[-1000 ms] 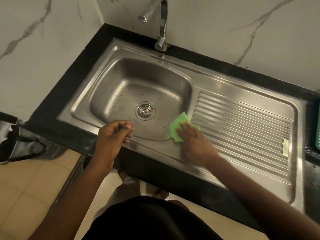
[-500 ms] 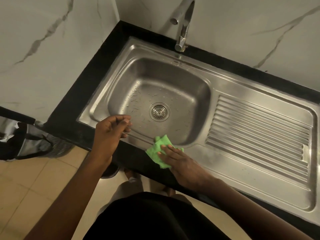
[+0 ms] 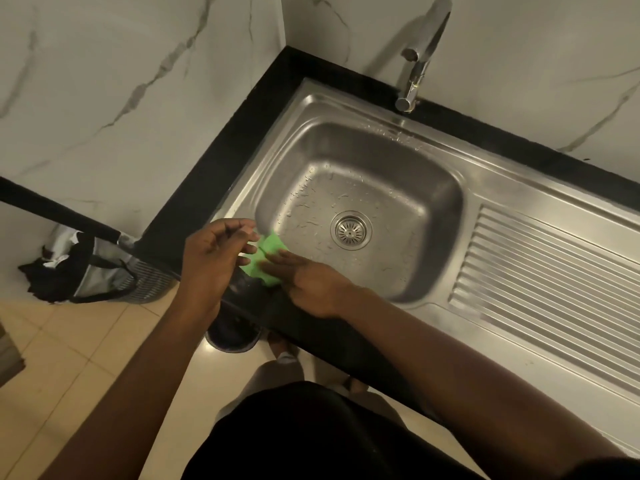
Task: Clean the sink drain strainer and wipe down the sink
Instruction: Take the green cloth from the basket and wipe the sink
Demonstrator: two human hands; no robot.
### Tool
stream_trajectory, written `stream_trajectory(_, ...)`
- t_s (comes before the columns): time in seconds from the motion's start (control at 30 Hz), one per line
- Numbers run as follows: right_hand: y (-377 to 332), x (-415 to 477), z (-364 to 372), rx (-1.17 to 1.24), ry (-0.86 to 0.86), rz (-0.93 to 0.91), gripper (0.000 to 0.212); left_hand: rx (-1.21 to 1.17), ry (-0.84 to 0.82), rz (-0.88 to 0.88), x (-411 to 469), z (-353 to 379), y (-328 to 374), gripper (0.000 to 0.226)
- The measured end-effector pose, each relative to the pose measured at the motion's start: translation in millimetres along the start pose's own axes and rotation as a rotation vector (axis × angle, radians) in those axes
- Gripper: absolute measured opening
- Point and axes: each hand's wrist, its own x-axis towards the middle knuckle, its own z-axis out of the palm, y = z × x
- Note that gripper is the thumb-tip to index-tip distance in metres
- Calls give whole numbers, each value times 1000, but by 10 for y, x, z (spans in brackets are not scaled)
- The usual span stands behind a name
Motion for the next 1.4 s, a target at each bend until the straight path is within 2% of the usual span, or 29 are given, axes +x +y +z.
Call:
stream_trajectory(0.17,558,-1280,-177,160,30,-18,50,-11,51,-5,87,-185,32,17)
stream_trajectory(0.23,736,-1720,-177,122,42,-5,52,-17,68,-9,113,-252,9,17)
stream_trajectory(0.33,817,-1854,-125,66,18,5,58,-25,83,-8,143,-330,-18,14)
stream_trajectory(0.5,591,-1206,-95,26,-32,-18,56,-5,126,5,242,-415,-96,14)
stream_trajectory(0.67,113,-67,111,-49,-36,-34,66,-12,168,48,349,-553,-135,13)
stream_trajectory(0.87,-283,819,133,-157,-26,-17,70,5,107,38,541,-696,-149,13)
stream_trajectory(1.03,-493,1000,248,-164,72,46,65,85,-16,45,726,-691,-121,14)
stream_trajectory(1.17,-591,1135,417,-132,215,176,74,82,-59,45,866,-671,-68,15)
stream_trajectory(1.3,-530,1393,384,-58,350,251,75,38,-32,63,953,-717,-3,13)
stream_trajectory(1.4,-385,1621,218,-67,376,260,76,28,7,82,946,-816,-6,13)
